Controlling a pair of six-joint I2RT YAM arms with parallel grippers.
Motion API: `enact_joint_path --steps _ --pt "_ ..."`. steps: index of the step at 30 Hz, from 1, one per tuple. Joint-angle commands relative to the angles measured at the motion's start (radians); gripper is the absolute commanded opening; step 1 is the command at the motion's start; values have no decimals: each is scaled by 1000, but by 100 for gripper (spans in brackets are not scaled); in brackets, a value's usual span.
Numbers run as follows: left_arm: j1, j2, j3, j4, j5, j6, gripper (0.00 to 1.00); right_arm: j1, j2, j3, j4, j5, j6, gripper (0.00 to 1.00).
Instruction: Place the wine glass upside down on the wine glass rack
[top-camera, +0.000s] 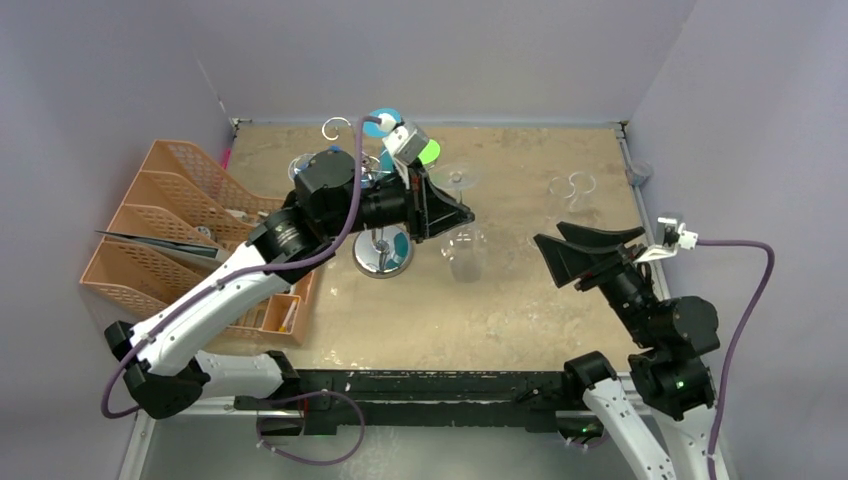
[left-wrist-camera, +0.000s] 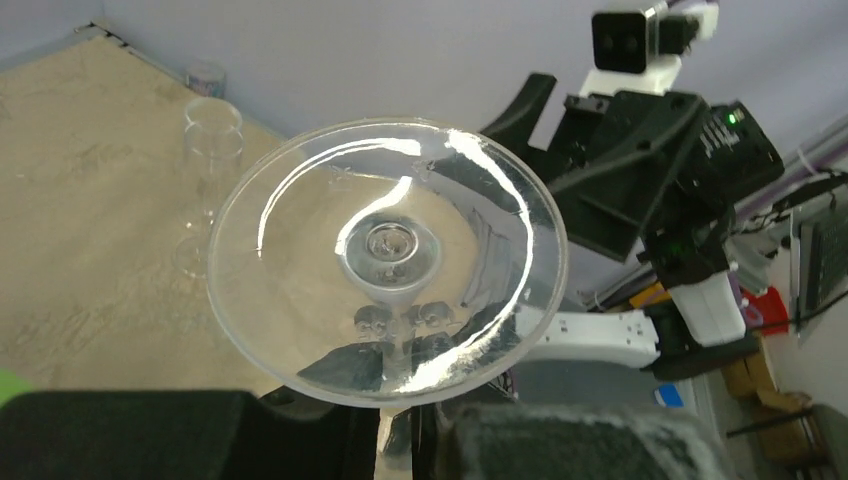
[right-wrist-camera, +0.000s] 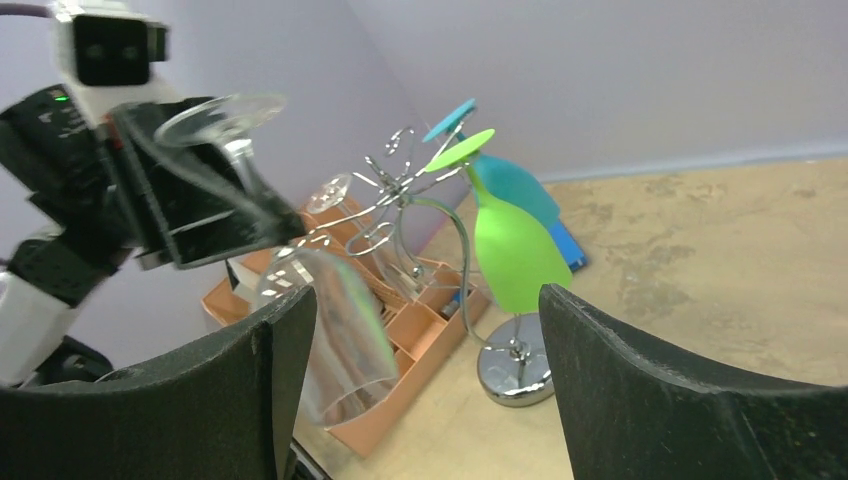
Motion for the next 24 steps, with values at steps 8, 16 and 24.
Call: enact_joint_path --steps 8,16,24 --pt "4 -188 46 -400 -116 252 0 -4 81 -3 13 37 -19 82" --pt "4 -283 -61 -452 -328 257 0 -3 205 2 36 -1 2 81" --pt "3 -305 -144 -421 -348 244 0 0 411 45 108 -380 -71 82"
